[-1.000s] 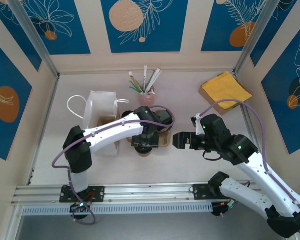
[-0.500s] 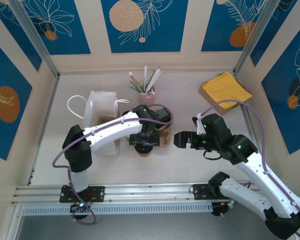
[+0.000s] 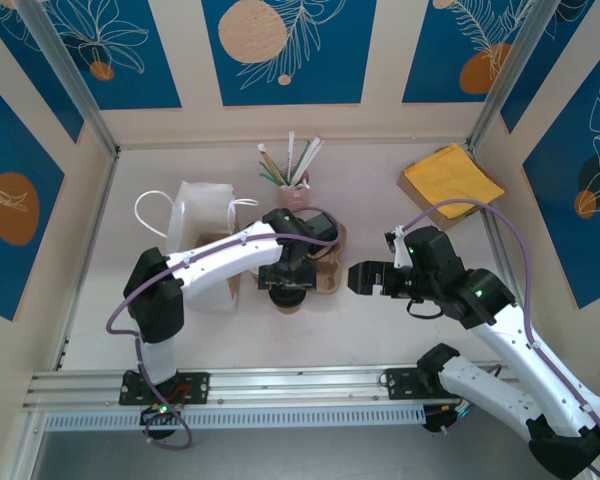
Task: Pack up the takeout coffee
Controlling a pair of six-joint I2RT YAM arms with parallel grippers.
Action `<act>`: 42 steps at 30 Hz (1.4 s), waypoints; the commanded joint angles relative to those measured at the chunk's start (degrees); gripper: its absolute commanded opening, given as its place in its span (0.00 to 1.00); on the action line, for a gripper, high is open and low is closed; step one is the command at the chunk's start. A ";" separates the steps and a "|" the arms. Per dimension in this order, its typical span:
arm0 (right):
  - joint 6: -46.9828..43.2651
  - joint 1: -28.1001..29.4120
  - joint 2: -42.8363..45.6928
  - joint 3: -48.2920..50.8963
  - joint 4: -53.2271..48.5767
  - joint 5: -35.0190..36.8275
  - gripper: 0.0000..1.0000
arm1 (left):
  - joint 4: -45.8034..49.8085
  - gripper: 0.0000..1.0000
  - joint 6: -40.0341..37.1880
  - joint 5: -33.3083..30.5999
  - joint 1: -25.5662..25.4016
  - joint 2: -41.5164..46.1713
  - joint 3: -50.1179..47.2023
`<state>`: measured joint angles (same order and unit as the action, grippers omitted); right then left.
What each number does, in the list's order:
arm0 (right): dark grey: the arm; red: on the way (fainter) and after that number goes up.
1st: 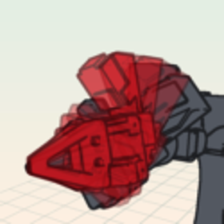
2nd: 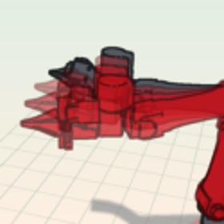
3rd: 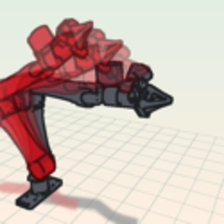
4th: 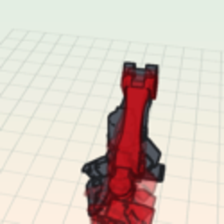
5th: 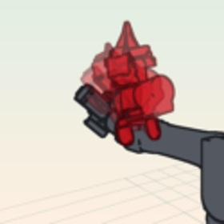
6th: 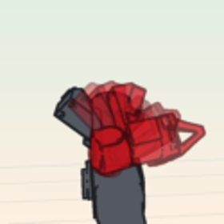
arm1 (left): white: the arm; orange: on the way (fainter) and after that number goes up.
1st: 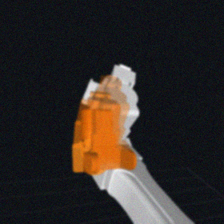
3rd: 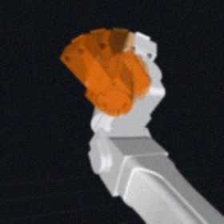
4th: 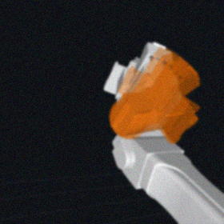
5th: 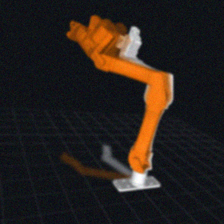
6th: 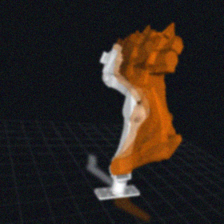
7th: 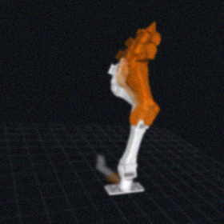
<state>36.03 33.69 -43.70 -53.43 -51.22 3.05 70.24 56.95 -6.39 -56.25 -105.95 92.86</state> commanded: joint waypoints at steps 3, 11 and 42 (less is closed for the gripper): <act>-1.39 -0.68 -0.15 0.95 0.89 -1.68 0.99 | 0.34 0.78 -0.16 1.29 0.62 -1.60 -0.49; -1.53 -1.30 -0.50 1.05 1.29 -2.34 0.99 | 0.43 0.77 -0.42 1.73 0.79 -2.02 -0.59; -1.14 -2.02 -1.20 1.62 2.67 -3.27 0.99 | 2.28 0.83 -1.20 1.95 0.81 -1.15 2.79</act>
<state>35.42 31.86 -44.60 -52.71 -49.34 1.06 70.72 56.49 -5.52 -55.92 -106.69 93.82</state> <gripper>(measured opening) 0.989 0.830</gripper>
